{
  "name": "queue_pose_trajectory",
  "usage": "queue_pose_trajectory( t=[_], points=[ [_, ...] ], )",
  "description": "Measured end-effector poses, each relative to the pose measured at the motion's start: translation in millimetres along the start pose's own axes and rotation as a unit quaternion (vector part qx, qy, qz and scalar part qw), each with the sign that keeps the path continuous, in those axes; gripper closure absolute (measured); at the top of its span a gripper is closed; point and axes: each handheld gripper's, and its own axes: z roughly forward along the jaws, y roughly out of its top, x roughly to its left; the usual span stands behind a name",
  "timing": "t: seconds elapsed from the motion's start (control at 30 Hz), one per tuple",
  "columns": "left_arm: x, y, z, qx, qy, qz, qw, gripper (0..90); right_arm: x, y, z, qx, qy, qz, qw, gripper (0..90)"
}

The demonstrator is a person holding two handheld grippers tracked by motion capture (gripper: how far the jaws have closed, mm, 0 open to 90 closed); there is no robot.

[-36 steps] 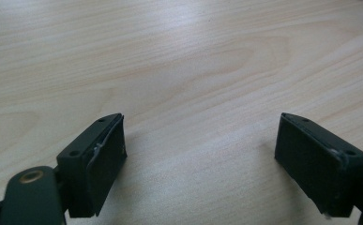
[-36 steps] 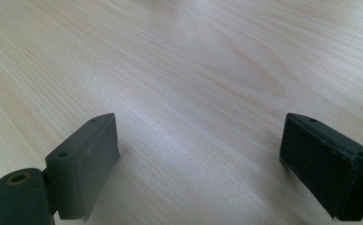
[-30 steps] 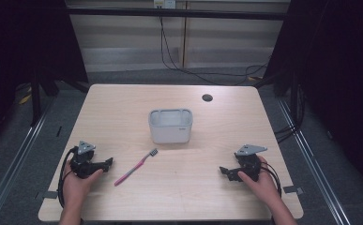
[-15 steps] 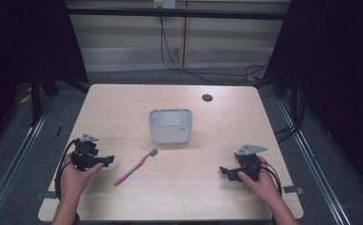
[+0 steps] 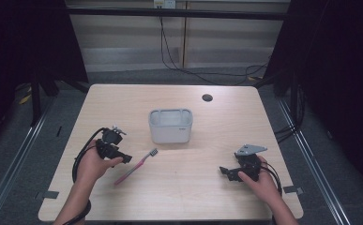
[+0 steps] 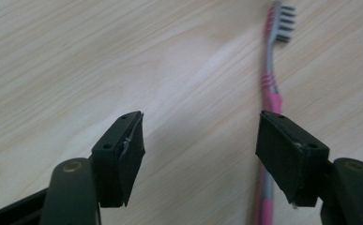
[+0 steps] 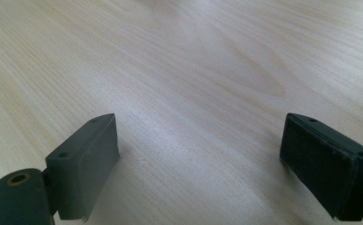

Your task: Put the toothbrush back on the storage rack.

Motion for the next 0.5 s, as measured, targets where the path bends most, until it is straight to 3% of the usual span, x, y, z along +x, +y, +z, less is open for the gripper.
queue_pose_trajectory(
  t=[0.23, 0.4, 0.5],
  points=[
    [-16.4, 24.7, 8.7, 0.016, -0.006, 0.021, 0.9996, 32.8, -0.3, 0.2, 0.3, 0.0, 0.001, -0.002, 1.0, 11.3],
    [-25.4, 32.5, 16.6, 0.022, -0.006, 0.031, 0.9993, 34.2, -0.3, 0.3, 0.3, 0.0, 0.001, -0.002, 1.0, 11.2],
    [-30.4, 37.6, 23.6, 0.04, -0.006, 0.038, 0.9985, 36.9, -0.3, 0.3, 0.4, 0.0, 0.001, -0.002, 1.0, 11.3]
  ],
)
